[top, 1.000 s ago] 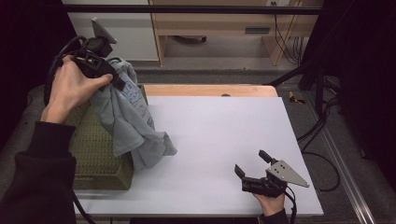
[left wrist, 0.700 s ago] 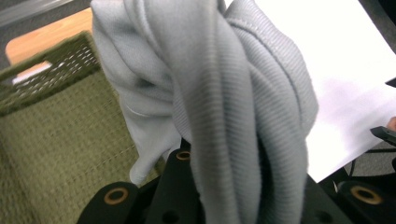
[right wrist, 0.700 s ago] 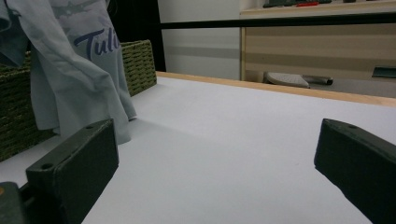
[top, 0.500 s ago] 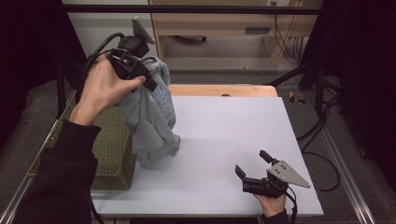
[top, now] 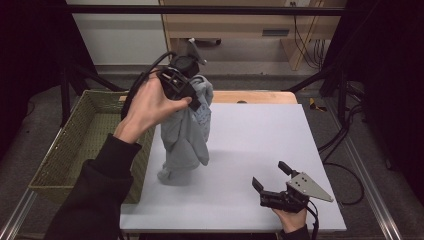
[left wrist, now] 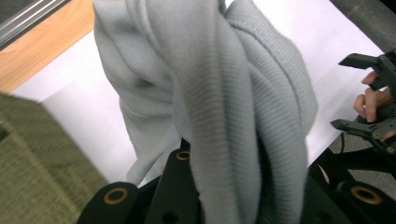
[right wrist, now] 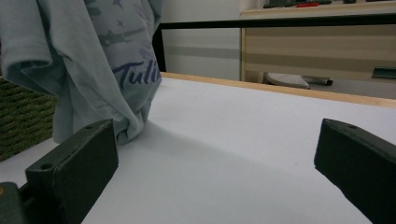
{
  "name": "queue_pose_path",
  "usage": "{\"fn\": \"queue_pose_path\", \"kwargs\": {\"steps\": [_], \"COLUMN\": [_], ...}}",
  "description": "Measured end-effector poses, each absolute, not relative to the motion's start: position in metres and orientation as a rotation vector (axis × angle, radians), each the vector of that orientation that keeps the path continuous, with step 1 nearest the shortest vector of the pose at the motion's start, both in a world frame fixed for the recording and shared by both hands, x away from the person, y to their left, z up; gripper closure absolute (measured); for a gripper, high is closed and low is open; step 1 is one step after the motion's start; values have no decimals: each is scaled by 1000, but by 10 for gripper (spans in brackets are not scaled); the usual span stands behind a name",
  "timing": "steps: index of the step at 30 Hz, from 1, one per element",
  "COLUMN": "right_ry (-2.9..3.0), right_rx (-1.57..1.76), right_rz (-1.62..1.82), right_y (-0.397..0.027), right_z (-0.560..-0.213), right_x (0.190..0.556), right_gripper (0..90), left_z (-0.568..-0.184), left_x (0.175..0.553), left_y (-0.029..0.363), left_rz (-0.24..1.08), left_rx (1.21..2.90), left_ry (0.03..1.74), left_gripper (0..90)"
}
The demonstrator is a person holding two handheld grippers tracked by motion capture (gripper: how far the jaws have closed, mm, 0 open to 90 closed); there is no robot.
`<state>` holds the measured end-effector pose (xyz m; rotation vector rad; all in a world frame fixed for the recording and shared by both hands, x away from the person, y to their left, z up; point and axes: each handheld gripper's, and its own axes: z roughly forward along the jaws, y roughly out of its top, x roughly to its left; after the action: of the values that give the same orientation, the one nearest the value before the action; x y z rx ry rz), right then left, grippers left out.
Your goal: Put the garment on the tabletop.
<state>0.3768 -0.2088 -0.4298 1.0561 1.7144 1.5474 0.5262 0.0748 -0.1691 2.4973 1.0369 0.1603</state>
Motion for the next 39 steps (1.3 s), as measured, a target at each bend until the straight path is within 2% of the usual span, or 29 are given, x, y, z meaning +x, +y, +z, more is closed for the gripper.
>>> {"fn": "queue_pose_path", "kwargs": {"steps": [8,15,34,39], "right_ry": [1722,1719,1726,1724], "right_rx": [1059,1070,1057,1064], "right_rz": [1547,1549,1542,1554], "right_y": [-209,-209,-209,-210], "right_z": [-430,-428,-431,-431], "right_x": [376,374,376,376], "right_gripper": [0,0,0,0], "left_z": [-186,-210,-293,-309], "left_x": [520,522,527,525], "left_y": [43,31,27,26], "left_rz": [123,93,-52,-49], "left_rx": [2544,2550,2548,2543], "left_ry": [945,903,810,784], "left_gripper": [821,820,808,802]}}
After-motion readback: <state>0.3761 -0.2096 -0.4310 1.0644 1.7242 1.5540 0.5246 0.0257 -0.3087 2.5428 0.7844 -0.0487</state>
